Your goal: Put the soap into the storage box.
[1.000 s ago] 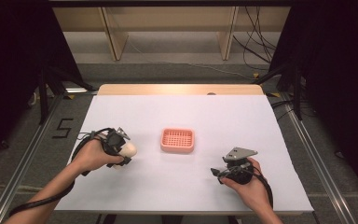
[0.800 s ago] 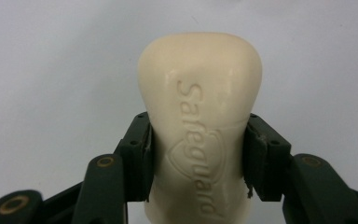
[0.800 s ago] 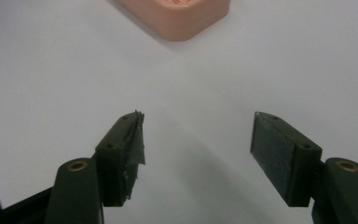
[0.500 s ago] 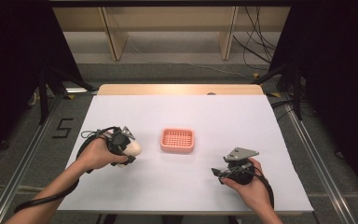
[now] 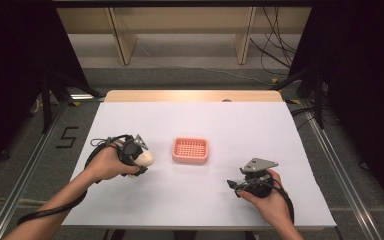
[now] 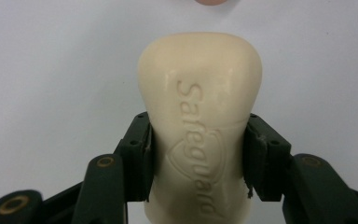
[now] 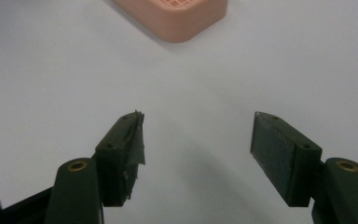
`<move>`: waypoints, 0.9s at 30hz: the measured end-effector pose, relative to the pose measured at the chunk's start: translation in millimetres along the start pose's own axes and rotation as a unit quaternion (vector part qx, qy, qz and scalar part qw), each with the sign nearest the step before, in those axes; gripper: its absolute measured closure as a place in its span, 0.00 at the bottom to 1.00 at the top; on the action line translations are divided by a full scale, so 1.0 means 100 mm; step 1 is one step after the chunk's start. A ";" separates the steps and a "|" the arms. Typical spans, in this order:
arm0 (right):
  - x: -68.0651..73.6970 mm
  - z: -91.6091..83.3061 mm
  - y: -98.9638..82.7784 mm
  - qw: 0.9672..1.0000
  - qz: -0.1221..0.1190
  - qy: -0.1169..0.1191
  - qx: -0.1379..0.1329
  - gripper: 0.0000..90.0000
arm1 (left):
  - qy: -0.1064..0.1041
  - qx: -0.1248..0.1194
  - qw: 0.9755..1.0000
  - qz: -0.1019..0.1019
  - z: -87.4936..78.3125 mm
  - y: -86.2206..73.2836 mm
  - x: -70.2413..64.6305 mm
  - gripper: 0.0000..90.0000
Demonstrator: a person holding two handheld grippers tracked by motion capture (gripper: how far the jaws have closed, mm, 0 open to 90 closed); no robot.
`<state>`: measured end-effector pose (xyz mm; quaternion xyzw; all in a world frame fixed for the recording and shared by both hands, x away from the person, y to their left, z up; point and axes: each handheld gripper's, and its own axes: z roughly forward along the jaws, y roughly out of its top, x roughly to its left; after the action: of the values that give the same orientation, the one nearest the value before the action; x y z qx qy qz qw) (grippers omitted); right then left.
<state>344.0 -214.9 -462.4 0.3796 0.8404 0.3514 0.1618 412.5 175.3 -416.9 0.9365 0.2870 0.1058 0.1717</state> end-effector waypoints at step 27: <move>-0.05 -0.04 -0.01 1.000 0.009 0.000 -0.015 0.39 | -0.007 0.003 0.999 0.048 0.06 0.19 -0.14 0.55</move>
<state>344.3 -220.8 -460.2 0.3843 0.8318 0.3652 0.1646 412.1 151.1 -416.2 0.9503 0.2410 0.1066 0.1659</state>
